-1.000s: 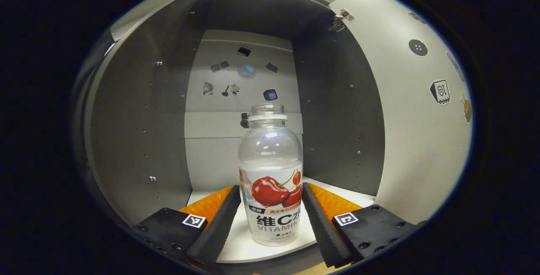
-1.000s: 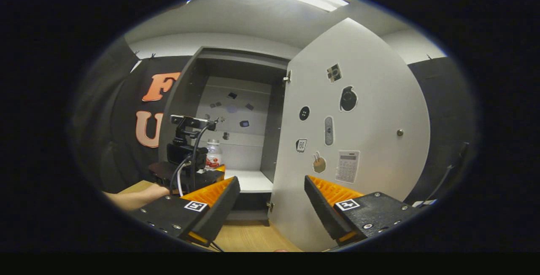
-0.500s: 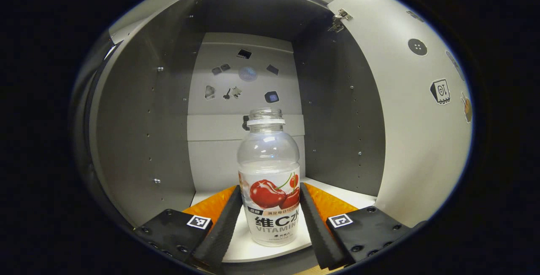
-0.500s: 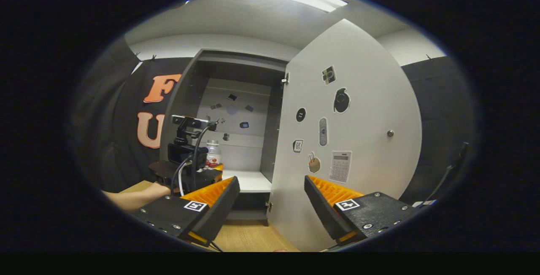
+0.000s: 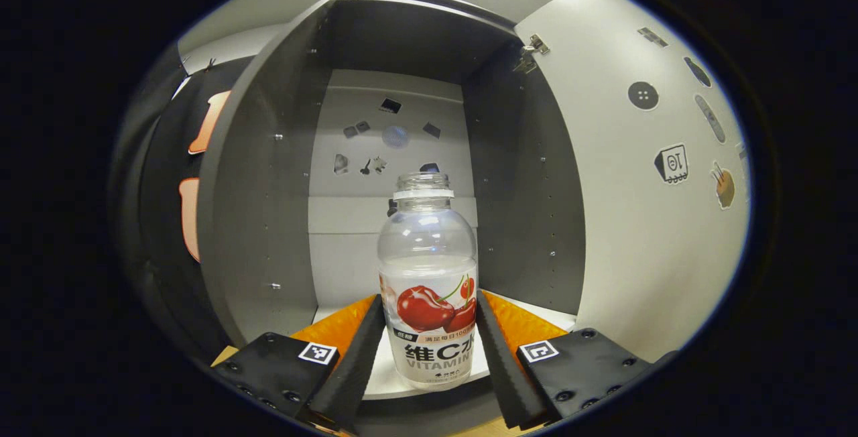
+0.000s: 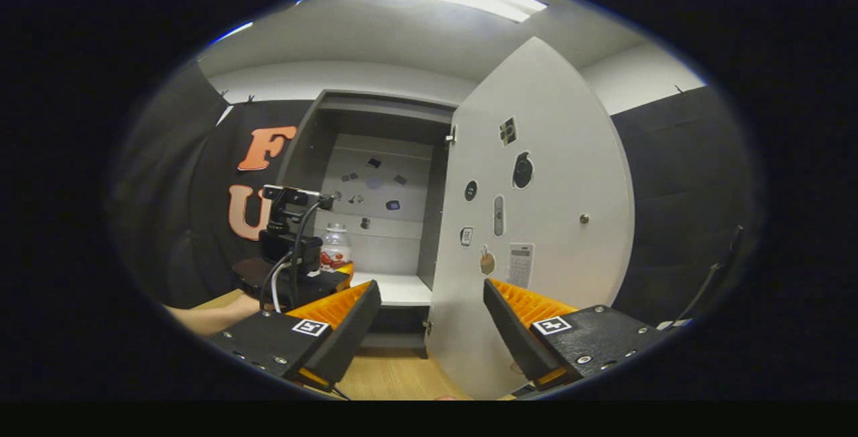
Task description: Open the cabinet door with the right hand, grasp the bottle in the cabinet with the left hand and place it on the coaster, then close the cabinet door with the right hand.
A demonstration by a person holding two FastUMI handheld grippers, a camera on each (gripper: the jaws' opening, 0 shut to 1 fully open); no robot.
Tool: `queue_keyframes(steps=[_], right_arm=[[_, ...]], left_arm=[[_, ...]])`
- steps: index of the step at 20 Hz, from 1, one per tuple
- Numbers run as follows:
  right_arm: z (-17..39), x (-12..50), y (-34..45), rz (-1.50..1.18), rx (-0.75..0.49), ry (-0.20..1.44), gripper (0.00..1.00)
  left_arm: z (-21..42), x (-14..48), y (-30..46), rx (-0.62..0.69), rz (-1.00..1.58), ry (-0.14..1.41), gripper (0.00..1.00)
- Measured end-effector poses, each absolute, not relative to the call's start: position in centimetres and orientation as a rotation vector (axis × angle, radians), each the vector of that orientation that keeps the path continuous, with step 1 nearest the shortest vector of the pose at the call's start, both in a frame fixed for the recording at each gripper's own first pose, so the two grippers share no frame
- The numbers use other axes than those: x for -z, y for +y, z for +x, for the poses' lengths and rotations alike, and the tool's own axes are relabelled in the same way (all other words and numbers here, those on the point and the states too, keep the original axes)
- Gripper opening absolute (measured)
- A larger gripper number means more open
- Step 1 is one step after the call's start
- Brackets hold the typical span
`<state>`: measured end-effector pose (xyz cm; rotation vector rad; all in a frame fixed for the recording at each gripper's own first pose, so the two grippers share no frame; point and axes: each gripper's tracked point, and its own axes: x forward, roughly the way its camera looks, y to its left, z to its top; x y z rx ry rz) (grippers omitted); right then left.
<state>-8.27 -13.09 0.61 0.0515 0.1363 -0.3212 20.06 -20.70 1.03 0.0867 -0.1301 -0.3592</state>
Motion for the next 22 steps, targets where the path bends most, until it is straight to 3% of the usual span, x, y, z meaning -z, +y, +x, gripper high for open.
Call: queue_keyframes(steps=[15, 22], right_arm=[[-16.0, -1.9, -10.3, 0.073, 0.13, 0.103, 0.95], [-16.1, -1.5, -10.3, 0.063, 0.164, 0.088, 0.95]], left_arm=[[4.9, -0.7, -15.3, 0.238, 0.134, -0.185, 0.84], [1.5, 2.1, -12.2, 0.221, 0.111, -0.197, 0.84]])
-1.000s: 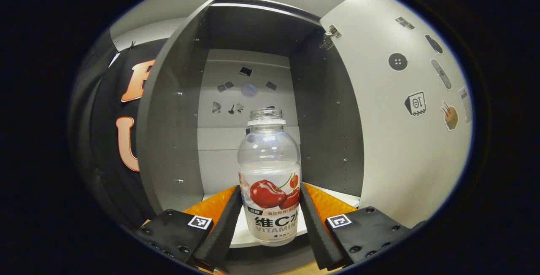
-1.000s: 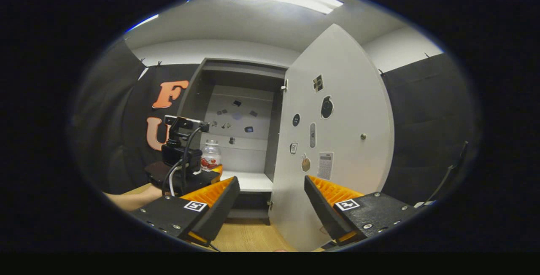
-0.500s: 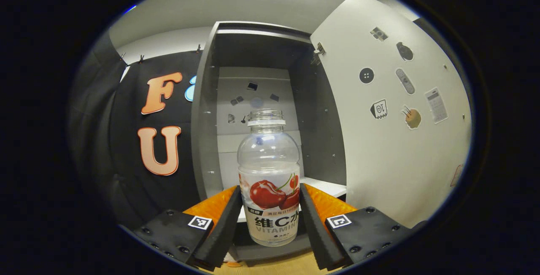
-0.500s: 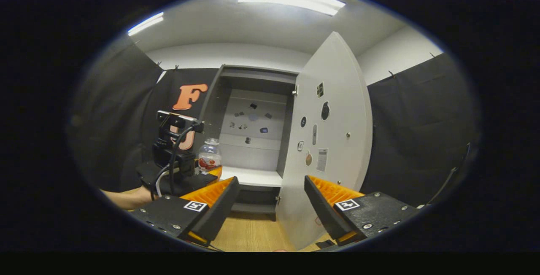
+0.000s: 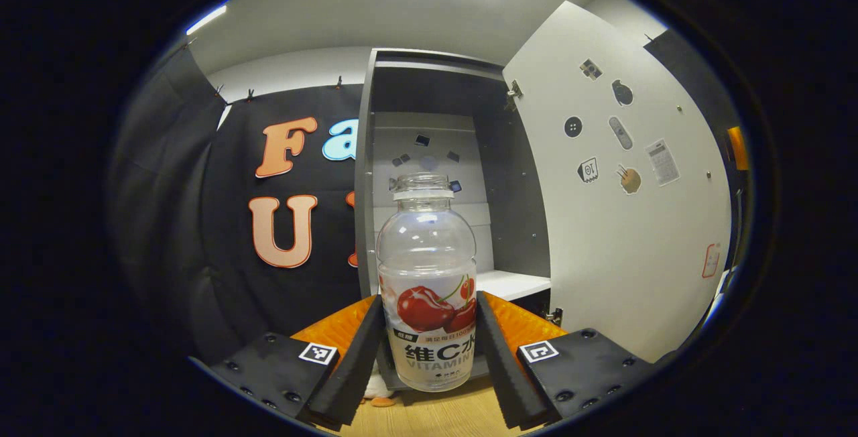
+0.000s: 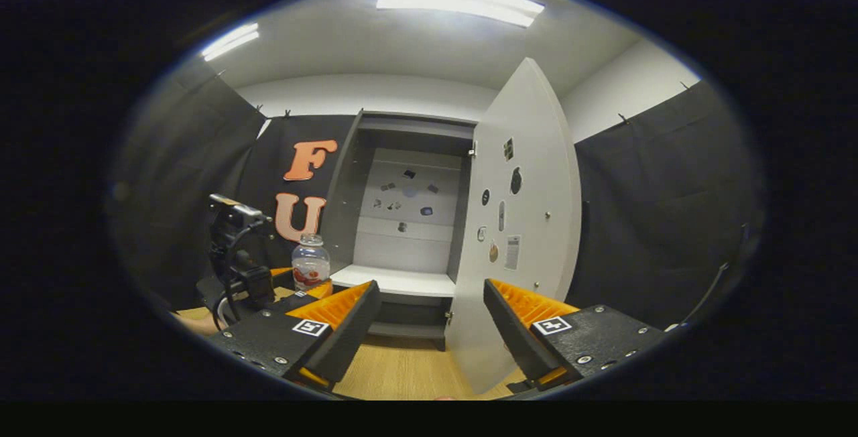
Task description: Open the cabinet door with the right hand, grasp the bottle in the cabinet with the left hand and place it on the coaster, then close the cabinet door with the right hand.
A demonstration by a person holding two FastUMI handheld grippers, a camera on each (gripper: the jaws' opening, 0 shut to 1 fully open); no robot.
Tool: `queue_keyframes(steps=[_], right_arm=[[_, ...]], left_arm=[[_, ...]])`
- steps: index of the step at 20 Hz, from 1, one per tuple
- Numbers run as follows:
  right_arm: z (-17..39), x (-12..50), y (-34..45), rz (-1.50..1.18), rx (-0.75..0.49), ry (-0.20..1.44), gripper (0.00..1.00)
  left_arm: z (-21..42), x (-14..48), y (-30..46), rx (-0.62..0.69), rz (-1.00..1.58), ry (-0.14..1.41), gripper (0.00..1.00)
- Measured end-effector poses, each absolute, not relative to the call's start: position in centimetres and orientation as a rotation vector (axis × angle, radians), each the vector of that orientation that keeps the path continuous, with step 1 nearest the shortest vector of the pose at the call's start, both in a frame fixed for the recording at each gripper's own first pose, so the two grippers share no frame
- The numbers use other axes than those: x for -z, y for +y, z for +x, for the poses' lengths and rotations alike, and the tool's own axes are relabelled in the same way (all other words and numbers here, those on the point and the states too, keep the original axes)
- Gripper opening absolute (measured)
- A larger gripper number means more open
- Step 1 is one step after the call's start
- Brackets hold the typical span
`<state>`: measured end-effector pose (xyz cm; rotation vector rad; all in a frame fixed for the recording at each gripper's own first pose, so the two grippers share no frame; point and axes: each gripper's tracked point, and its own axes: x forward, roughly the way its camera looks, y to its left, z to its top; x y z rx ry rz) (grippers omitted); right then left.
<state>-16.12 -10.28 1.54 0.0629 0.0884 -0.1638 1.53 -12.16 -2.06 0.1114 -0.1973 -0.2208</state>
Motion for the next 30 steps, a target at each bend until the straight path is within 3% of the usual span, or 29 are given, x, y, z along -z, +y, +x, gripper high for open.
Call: queue_keyframes(steps=[11, 19, 30], right_arm=[[-13.7, 1.0, -5.9, 0.097, 0.192, 0.139, 0.95], [-12.6, 0.1, -3.3, 0.027, 0.222, 0.121, 0.94], [-10.8, 3.1, -0.9, 0.029, 0.196, 0.225, 0.95]], left_arm=[[-0.3, 12.4, -8.6, 0.244, 0.188, -0.15, 0.84], [-0.8, 21.5, -5.9, 0.24, 0.154, -0.019, 0.84], [-2.0, 29.8, -0.9, 0.186, 0.124, 0.111, 0.85]])
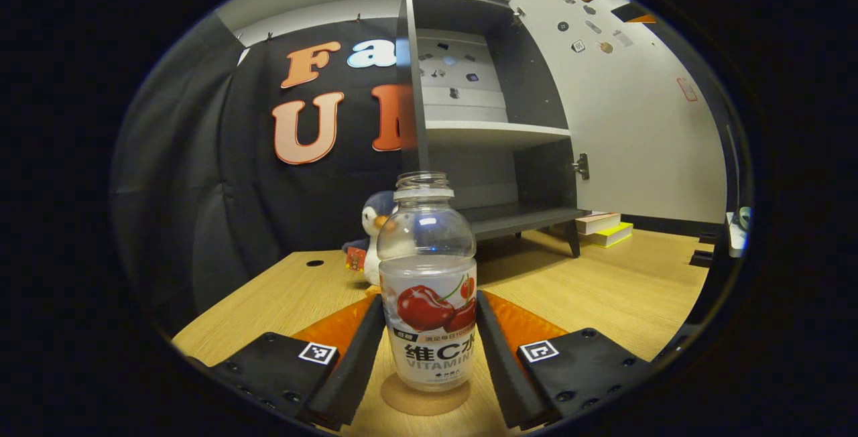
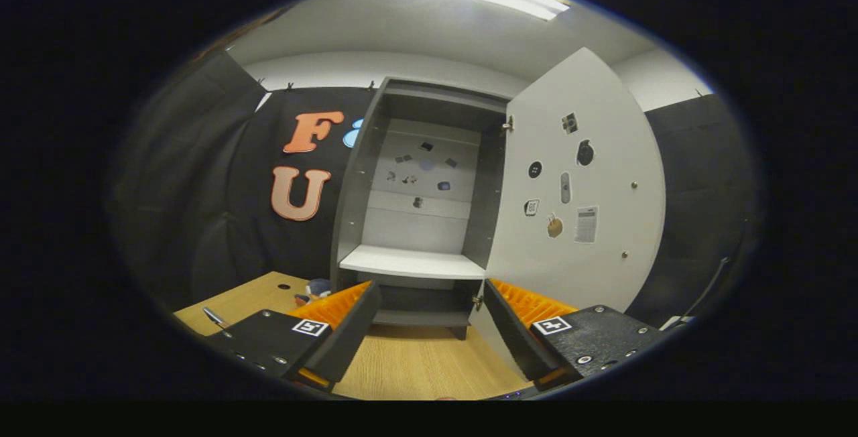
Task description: Open the cabinet door with the right hand, grasp the bottle in the cabinet with the left hand and place it on the coaster, then close the cabinet door with the right hand.
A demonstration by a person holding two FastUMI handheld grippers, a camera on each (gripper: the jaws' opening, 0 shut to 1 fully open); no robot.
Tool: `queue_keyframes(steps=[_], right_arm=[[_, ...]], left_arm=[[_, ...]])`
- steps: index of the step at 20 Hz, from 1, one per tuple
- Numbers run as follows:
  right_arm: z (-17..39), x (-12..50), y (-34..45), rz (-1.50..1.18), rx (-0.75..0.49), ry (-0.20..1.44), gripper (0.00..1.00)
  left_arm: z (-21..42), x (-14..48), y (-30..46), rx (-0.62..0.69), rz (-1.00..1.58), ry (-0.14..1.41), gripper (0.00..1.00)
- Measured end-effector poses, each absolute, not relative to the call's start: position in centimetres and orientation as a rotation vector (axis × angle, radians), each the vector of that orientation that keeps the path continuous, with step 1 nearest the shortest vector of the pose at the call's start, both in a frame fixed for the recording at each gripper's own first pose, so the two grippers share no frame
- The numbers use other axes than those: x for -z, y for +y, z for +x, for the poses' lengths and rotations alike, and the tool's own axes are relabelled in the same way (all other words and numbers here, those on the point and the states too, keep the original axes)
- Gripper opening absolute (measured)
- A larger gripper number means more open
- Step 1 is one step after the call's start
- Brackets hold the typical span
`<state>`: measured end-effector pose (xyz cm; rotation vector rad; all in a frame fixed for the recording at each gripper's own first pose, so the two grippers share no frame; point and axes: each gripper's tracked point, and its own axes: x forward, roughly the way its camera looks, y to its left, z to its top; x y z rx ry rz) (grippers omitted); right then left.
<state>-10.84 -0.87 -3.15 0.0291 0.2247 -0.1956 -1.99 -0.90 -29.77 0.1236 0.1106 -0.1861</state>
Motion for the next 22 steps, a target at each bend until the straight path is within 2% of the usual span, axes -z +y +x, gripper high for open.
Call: queue_keyframes(steps=[4, 18, 22], right_arm=[[-10.4, 3.5, 0.2, 0.033, 0.173, 0.242, 0.95], [-9.9, 3.8, 0.0, 0.063, 0.159, 0.243, 0.95], [-10.2, 4.4, -0.5, 0.086, 0.181, 0.253, 0.95]], left_arm=[[-1.6, 31.3, 0.2, 0.161, 0.087, 0.151, 0.83], [-2.8, 31.3, 0.4, 0.168, 0.129, 0.196, 0.87], [-2.2, 30.4, 0.5, 0.174, 0.132, 0.187, 0.92]])
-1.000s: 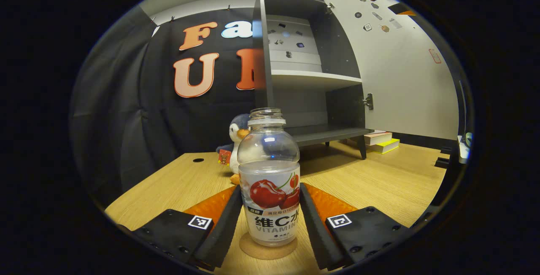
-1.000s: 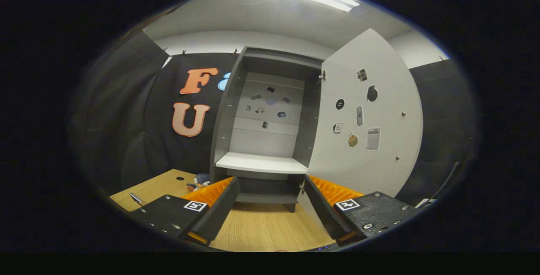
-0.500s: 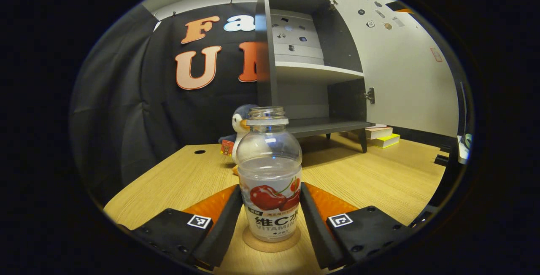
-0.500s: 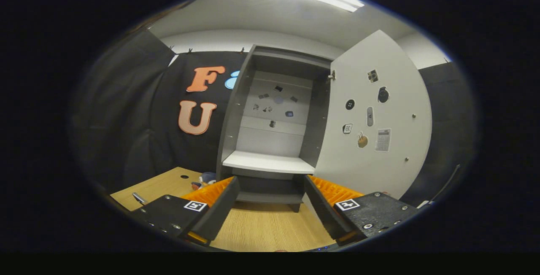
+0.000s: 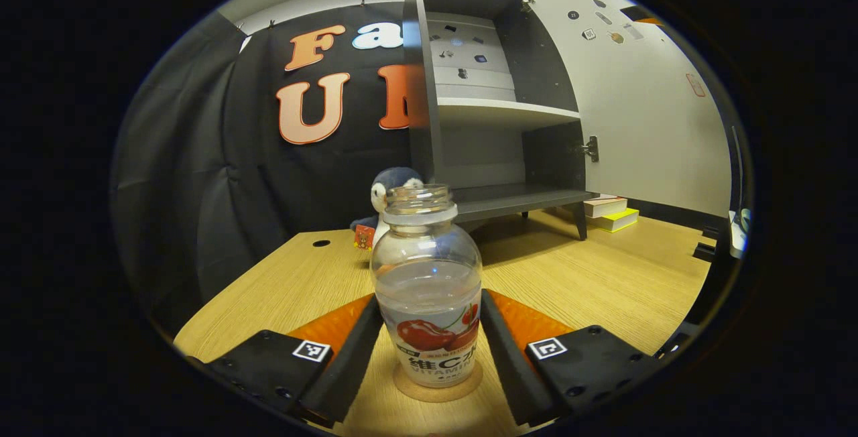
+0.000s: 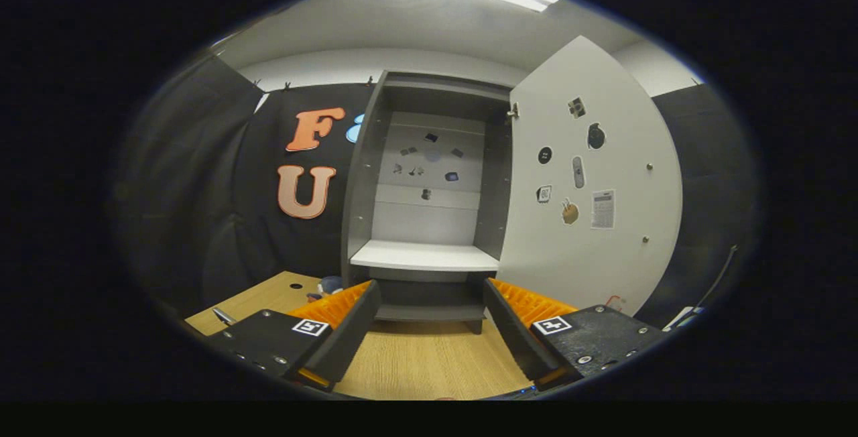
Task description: Open the cabinet door with the right hand, grasp the bottle in the cabinet with the left hand and place it on the coaster, then close the cabinet door with the right hand.
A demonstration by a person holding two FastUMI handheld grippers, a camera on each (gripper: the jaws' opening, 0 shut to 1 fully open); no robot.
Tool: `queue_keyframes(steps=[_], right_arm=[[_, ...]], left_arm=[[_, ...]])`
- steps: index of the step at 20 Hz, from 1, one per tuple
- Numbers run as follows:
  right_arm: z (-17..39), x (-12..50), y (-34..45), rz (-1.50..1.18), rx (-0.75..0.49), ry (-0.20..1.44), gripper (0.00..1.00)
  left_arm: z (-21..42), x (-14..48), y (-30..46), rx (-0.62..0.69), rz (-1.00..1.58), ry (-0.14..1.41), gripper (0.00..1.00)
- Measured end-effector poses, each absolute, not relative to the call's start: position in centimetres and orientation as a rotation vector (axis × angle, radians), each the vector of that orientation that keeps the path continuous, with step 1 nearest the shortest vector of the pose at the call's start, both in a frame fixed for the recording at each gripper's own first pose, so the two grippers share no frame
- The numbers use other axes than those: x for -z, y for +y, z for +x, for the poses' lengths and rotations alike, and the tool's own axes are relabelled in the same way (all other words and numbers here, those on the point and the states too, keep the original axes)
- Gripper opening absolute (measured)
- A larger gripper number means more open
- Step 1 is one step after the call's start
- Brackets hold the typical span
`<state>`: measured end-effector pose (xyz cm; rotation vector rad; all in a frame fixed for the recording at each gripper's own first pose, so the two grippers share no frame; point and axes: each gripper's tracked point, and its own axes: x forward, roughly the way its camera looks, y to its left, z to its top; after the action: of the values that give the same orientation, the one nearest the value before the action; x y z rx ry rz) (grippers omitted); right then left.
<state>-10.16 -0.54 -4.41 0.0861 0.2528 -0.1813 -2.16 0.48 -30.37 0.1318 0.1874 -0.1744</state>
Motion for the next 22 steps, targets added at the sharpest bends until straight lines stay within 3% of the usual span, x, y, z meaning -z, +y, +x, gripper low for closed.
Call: queue_keyframes(steps=[2, 8, 22], right_arm=[[-10.2, 4.7, -0.7, 0.092, 0.193, 0.258, 0.95], [-10.1, 5.3, -1.2, 0.107, 0.22, 0.262, 0.95], [-13.6, 4.6, -7.3, 0.122, 0.174, 0.229, 0.95]], left_arm=[[-1.8, 29.9, 0.6, 0.175, 0.129, 0.191, 0.97], [-0.8, 26.2, 1.0, 0.168, 0.097, 0.16, 0.97], [-1.6, 9.9, -1.7, 0.111, 0.006, 0.015, 0.97]])
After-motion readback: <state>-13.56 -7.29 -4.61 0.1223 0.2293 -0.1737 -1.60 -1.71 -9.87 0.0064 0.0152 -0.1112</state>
